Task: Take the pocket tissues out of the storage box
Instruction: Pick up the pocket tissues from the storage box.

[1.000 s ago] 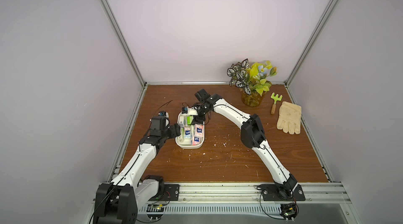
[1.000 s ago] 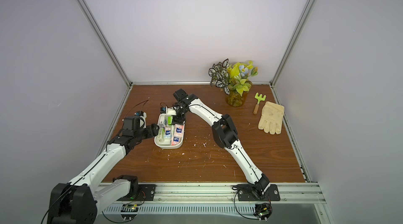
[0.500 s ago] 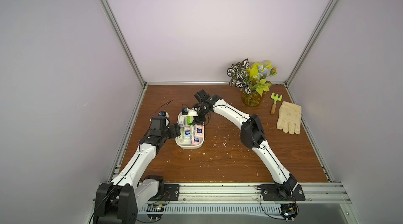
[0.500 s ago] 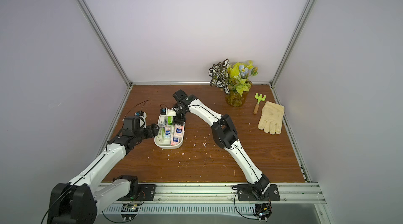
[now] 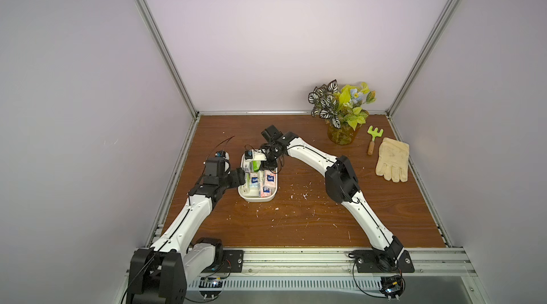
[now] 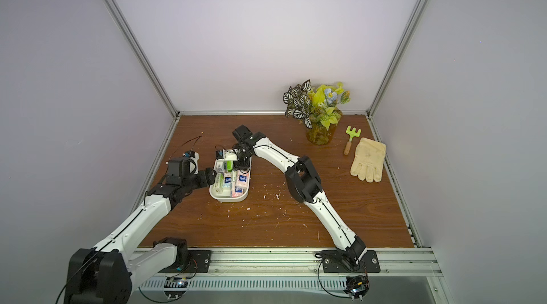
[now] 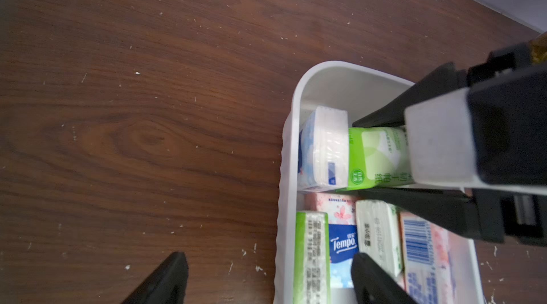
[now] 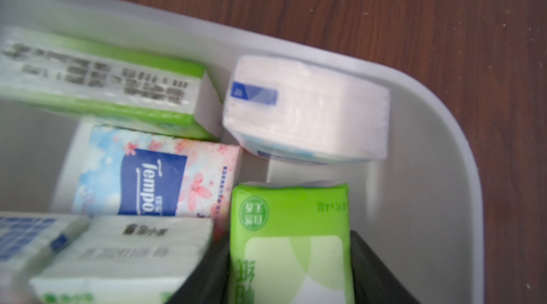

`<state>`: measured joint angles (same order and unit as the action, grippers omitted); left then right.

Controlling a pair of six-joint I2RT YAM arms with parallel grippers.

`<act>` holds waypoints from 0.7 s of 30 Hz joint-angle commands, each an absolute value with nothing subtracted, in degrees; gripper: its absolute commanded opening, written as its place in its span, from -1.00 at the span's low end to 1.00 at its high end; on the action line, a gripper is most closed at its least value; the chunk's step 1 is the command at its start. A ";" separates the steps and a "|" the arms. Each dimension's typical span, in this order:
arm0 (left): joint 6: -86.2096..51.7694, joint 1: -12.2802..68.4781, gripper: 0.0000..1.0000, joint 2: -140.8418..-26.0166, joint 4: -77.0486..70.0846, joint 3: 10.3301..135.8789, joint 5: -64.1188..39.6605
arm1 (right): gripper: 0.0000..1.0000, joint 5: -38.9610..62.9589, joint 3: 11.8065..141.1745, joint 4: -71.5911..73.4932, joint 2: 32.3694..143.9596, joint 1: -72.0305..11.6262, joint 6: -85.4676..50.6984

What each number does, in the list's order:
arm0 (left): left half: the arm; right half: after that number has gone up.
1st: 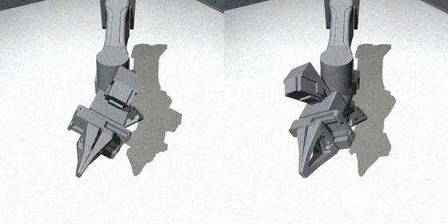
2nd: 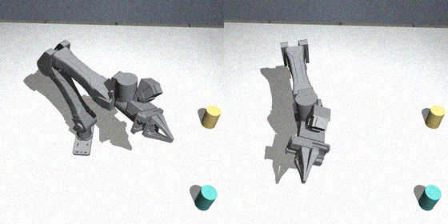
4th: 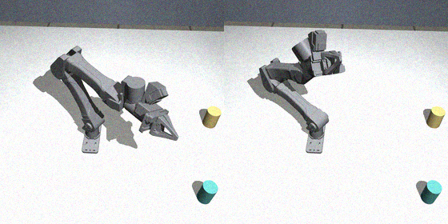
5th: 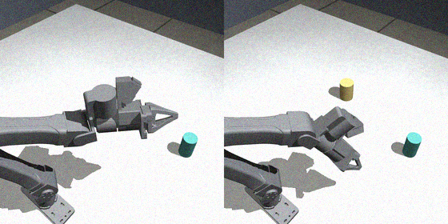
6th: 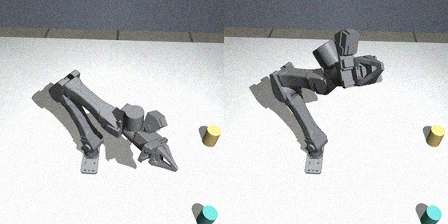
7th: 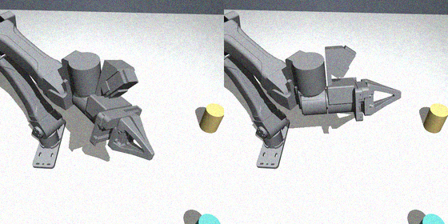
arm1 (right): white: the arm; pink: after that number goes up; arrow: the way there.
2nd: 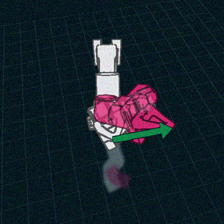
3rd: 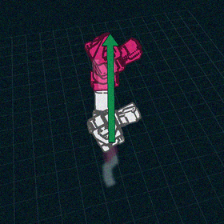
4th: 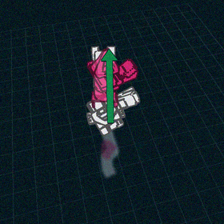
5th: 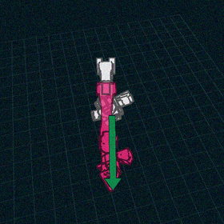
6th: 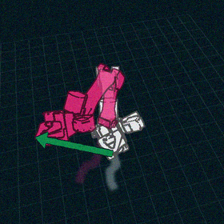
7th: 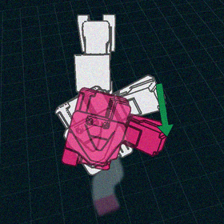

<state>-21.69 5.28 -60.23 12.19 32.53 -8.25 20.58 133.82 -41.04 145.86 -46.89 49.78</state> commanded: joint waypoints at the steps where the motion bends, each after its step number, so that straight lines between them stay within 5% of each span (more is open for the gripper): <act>1: -21.00 5.71 0.67 -59.64 12.45 33.00 -7.46 | 0.17 20.07 131.43 -38.53 140.85 -47.46 46.59; 14: -23.64 5.71 0.73 -51.27 9.79 30.45 -1.76 | 0.10 9.94 126.42 -27.81 131.37 -47.57 19.41; 21: -24.03 5.71 0.77 -46.79 8.76 28.92 1.05 | 0.10 1.32 108.21 -14.52 117.15 -47.64 1.14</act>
